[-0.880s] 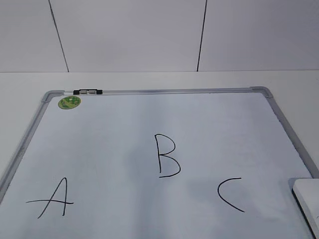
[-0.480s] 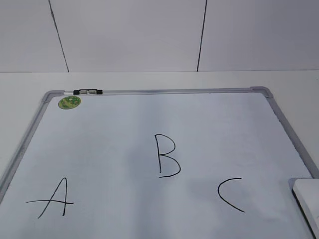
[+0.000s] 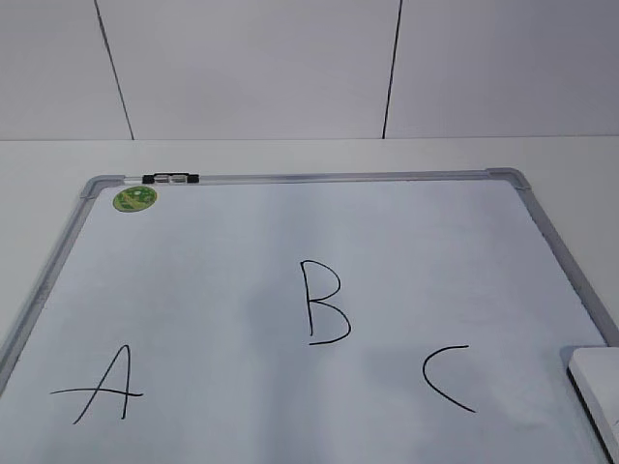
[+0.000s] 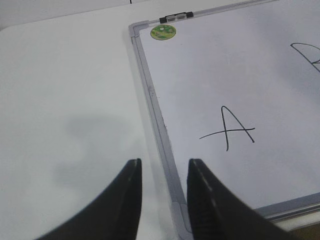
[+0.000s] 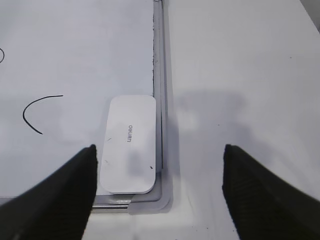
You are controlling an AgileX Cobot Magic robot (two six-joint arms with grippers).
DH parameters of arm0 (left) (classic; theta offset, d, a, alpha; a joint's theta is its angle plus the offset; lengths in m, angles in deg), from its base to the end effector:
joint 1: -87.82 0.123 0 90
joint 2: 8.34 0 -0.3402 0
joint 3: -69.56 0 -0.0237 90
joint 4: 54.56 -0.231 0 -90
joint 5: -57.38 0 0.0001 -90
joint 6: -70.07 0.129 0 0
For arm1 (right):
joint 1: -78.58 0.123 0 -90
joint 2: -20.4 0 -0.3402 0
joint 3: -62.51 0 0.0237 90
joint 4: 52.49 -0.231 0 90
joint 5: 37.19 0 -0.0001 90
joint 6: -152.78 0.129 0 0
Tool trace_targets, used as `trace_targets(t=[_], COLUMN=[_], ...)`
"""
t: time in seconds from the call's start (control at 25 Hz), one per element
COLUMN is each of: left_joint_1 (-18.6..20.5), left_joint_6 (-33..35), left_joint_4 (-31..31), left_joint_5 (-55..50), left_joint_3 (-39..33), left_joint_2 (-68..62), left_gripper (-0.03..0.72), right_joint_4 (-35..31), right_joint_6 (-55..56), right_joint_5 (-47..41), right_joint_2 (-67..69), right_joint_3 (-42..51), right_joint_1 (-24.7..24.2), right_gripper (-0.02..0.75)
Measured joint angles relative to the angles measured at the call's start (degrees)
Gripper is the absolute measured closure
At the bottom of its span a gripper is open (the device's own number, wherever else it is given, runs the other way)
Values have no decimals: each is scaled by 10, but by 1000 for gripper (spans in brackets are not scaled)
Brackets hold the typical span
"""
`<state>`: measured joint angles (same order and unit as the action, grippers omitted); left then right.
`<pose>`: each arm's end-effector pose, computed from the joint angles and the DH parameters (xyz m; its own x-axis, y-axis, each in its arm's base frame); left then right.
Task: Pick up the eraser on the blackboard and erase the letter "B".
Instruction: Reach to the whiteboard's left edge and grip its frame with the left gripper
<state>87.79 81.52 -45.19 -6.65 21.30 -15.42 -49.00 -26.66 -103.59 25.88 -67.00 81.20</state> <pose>-0.0496 -0.0189 0.2537 -0.4655 0.1262 -0.8760 0.1893 0.9811 0.0408 -0.0513 -0.0096 0.2354 -0.5342 -0.0391 -0.8444 -0.0064 0.9991 -0.0422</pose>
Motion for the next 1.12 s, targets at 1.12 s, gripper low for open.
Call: trace_targets(t=[1.12], left_joint_1=[0], left_joint_6=[-11], left_joint_4=[1], left_joint_5=[0], left_joint_3=[50], left_joint_2=[-209], left_gripper=[450], right_joint_4=[0], right_joint_6=[33], right_joint_5=[-29], right_joint_2=[253], right_joint_3=[-92], right_joint_1=[-1], right_gripper=[153])
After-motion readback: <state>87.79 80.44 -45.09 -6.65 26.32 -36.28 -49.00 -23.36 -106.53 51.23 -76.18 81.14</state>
